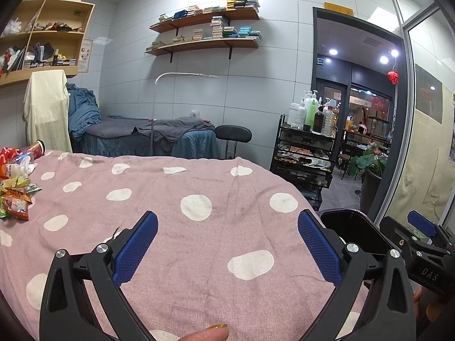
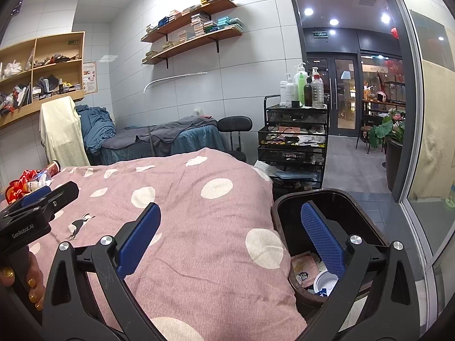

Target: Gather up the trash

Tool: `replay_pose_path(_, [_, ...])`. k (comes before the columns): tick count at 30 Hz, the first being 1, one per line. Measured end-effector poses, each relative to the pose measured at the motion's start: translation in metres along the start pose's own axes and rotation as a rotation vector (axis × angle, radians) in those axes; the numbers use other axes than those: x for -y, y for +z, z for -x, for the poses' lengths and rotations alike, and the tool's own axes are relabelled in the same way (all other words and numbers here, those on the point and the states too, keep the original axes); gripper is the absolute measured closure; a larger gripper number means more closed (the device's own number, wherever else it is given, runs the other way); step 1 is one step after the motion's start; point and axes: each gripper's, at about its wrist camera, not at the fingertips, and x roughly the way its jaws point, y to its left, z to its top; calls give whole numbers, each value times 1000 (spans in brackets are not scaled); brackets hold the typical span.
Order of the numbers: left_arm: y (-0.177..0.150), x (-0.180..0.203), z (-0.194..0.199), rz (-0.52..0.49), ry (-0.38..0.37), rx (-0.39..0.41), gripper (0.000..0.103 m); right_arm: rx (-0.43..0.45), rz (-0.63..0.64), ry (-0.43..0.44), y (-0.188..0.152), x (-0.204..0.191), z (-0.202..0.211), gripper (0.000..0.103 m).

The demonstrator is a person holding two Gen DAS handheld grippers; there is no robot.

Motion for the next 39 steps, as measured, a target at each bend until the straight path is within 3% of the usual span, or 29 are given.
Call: replay_pose_path(39, [-1, 4, -7, -6, -12, -16, 5, -3, -5, 0, 0, -2, 1, 5])
